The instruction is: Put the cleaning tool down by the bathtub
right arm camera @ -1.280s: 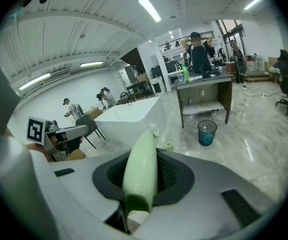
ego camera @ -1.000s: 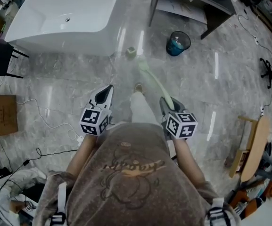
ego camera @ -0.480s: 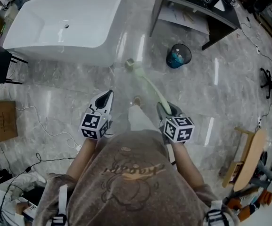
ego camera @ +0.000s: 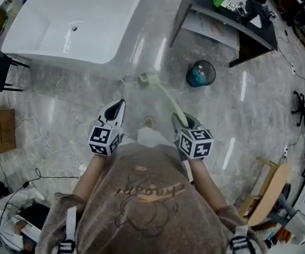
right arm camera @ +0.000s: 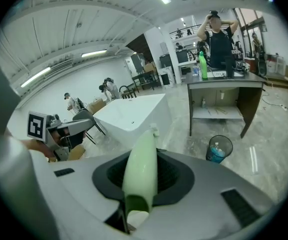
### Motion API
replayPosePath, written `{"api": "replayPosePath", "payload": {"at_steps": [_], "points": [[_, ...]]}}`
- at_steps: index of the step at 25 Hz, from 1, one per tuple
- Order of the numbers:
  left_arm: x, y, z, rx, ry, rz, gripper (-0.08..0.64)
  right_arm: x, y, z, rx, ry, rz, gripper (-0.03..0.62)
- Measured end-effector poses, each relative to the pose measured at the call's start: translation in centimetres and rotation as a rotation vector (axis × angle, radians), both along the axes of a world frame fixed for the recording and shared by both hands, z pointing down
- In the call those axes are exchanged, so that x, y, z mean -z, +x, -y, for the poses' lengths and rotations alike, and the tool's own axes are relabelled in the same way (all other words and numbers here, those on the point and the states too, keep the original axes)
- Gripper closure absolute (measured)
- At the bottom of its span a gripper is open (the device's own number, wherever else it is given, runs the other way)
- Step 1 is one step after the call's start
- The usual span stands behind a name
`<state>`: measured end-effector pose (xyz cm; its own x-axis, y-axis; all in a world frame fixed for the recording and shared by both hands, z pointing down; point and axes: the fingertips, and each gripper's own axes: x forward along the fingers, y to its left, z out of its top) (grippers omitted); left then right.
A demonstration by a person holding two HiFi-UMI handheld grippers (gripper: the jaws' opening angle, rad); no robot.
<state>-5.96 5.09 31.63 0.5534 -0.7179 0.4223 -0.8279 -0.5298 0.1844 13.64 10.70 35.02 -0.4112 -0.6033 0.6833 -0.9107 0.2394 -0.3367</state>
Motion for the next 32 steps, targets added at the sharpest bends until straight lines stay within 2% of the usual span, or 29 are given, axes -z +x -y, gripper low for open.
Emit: {"api": "replayPosePath", "payload": {"at_steps": [6,14,18,23,32], "points": [[-0.9,1.0,3.9,0.028,0.000,-0.006,0.554,-1.1,0.4,4.1,0.039,-0.027,0.000,0.511],[-3.1,0.6,8.4,0.040,-0.012,-0.012,0.554,-3.3,-0.3,8.6,0.036,-0.050,-0.006,0.511],[-4.2,0.6,10.6,0.029,0.004,-0.008,0.554,-4.1,-0.6,10.5,0.024,-0.056,-0.010,0.511],[-5.3,0.4,13.2,0.015,-0.009,-0.012,0.554,-5.9,-0.9,12.5,0.009,-0.081,-0.018,0.511],[-9.3,0.0,16.9,-0.029,-0.040,0.004,0.554,-10.7,-2.2,15.9,0.028,-0.073,-0.040,0.511]]}}
